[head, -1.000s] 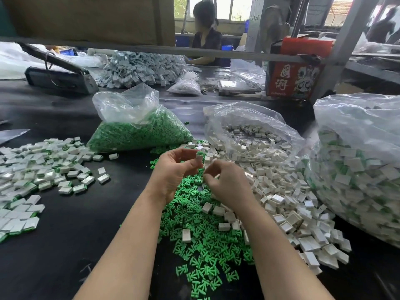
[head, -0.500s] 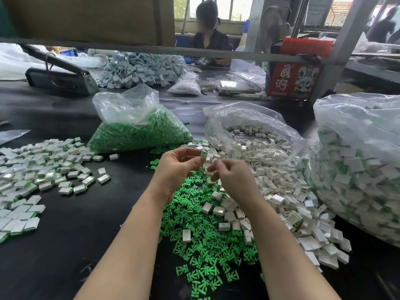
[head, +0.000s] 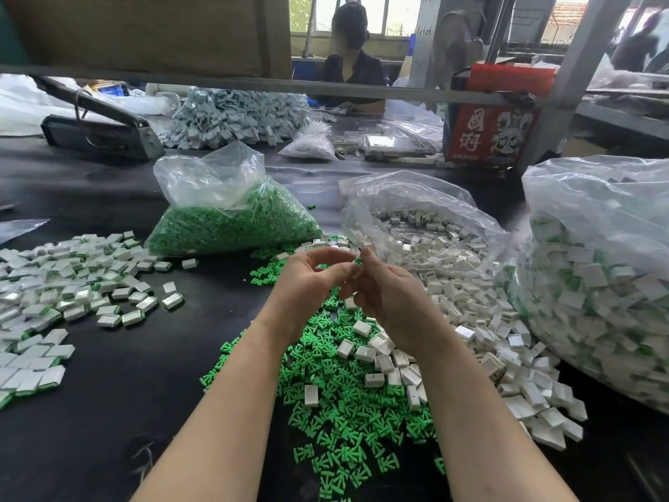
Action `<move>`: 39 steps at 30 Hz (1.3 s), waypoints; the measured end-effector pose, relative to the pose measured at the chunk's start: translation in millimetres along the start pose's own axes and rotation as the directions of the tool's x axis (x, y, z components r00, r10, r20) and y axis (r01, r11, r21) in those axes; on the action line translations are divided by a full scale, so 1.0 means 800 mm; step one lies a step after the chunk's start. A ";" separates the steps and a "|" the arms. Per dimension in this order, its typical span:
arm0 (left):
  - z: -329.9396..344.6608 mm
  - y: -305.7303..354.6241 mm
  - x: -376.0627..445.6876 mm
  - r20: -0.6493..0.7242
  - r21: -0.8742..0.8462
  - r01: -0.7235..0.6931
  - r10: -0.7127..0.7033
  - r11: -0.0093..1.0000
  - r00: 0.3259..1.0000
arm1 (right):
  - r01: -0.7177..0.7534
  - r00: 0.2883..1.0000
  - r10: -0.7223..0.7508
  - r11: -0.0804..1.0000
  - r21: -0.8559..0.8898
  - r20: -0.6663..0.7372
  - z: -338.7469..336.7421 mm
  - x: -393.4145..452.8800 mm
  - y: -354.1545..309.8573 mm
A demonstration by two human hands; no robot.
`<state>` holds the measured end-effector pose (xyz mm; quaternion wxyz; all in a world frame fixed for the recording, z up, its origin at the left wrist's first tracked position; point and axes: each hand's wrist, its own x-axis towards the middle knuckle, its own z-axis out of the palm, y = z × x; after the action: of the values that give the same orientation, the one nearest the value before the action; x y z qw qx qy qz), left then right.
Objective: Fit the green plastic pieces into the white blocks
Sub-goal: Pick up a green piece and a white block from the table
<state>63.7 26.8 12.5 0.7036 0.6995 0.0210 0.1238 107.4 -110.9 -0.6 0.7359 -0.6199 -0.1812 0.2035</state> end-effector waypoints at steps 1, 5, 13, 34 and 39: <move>0.001 0.000 0.000 -0.011 -0.002 0.006 -0.006 1.000 1.000 | 0.002 1.000 -0.002 1.000 -0.010 0.006 0.000 -0.001 0.000; 0.005 0.000 -0.001 -0.062 -0.047 0.020 -0.023 0.999 0.998 | -0.005 0.999 0.007 0.999 -0.053 0.032 -0.001 -0.002 0.000; 0.012 -0.002 -0.001 -0.025 -0.193 0.076 -0.083 0.978 0.996 | 0.040 0.995 -0.028 0.991 -0.128 0.093 0.006 -0.003 0.000; 0.028 -0.009 -0.001 0.026 -0.344 0.095 -0.092 0.934 0.995 | 0.039 0.999 -0.040 0.999 0.033 0.022 0.014 0.004 0.017; 0.024 -0.013 0.000 0.045 -0.356 0.109 -0.100 0.928 0.994 | 0.028 0.999 -0.028 1.000 0.015 0.015 0.015 0.003 0.018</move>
<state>68.9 7.8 2.8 0.8250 0.5590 0.0262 0.0790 102.1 -97.4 -12.5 0.7418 -0.6103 -0.1938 0.1992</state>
